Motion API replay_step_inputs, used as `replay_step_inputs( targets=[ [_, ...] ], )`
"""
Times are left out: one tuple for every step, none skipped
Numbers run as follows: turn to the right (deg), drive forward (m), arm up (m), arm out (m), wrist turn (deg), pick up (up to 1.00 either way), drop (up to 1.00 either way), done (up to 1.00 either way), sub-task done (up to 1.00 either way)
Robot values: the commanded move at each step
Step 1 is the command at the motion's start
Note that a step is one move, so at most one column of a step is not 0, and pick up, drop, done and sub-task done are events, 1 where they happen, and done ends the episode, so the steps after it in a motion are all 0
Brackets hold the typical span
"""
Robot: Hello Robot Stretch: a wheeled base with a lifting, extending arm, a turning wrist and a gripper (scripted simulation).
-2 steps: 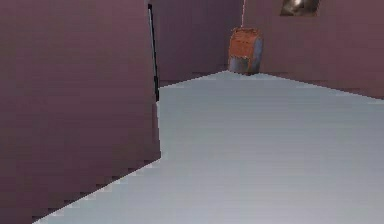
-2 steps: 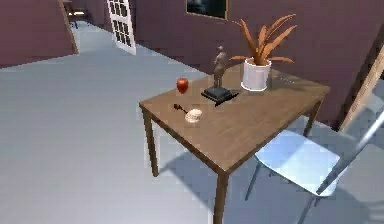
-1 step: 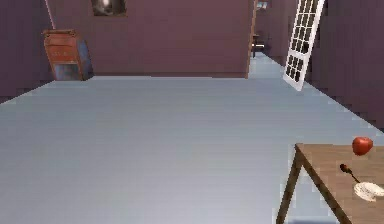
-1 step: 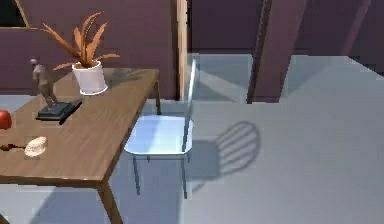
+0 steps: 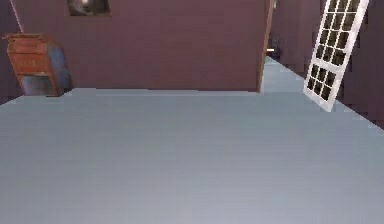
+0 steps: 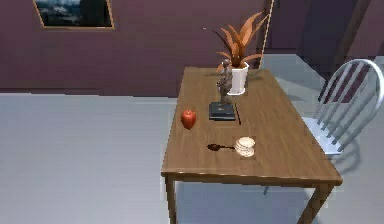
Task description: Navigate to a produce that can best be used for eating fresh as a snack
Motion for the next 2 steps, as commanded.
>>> replay_step_inputs(
  targets=[
    [6.0,0.00,0.00,0.00,0.0,0.00,0.00,0.00,0.00],
    [0.0,0.35,0.00,0.00,0.0,0.00,0.00,0.00,0.00]
  ],
)
